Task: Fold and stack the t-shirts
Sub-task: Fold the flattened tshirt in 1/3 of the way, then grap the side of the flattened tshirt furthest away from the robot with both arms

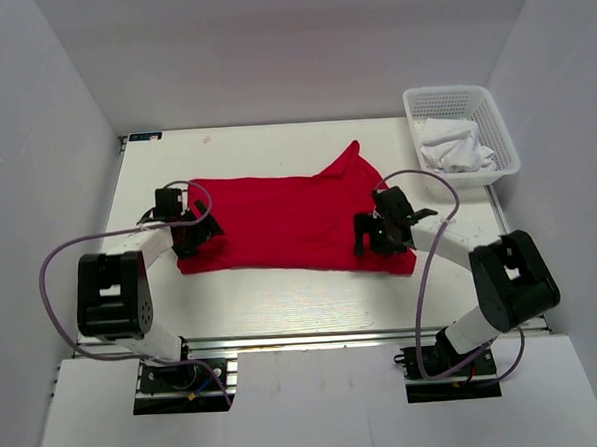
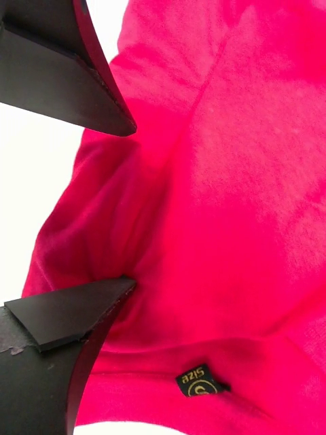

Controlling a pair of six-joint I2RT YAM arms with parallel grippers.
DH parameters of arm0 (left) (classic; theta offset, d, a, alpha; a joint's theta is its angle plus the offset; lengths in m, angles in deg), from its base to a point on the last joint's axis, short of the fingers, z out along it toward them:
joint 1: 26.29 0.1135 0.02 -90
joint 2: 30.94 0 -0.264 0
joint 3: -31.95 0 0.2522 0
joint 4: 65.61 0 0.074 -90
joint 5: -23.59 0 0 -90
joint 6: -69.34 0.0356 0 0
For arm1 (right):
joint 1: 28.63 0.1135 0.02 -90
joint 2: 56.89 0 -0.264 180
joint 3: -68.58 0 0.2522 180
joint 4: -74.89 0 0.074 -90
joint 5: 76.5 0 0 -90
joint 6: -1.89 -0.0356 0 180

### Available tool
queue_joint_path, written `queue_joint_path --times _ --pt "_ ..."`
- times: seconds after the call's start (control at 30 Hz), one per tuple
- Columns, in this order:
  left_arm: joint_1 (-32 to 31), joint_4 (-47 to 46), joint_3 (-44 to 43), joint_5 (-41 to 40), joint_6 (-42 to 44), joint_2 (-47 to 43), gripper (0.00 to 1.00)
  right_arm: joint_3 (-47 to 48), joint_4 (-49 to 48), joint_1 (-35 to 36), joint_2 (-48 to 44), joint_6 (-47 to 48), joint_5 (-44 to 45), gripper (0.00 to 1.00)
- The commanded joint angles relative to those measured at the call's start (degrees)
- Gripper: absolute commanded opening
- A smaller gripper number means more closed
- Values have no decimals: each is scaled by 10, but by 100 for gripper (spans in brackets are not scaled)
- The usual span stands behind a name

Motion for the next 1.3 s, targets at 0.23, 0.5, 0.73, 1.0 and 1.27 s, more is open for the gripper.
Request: queue_joint_path --times 0.23,0.5,0.73,1.0,1.27 --pt "-1 119 58 -61 -37 -207 100 -41 17 33 -143 41 -94 90" --pt "12 93 -50 -81 -19 -154 100 14 -48 28 -40 23 -112 90" --pt "12 90 -136 -125 6 -46 100 107 -79 14 66 21 48 90" --pt "12 89 -222 -156 26 52 100 260 -72 -20 185 56 85 90" --pt "23 105 -312 -198 38 158 100 471 -7 -40 312 52 68 90"
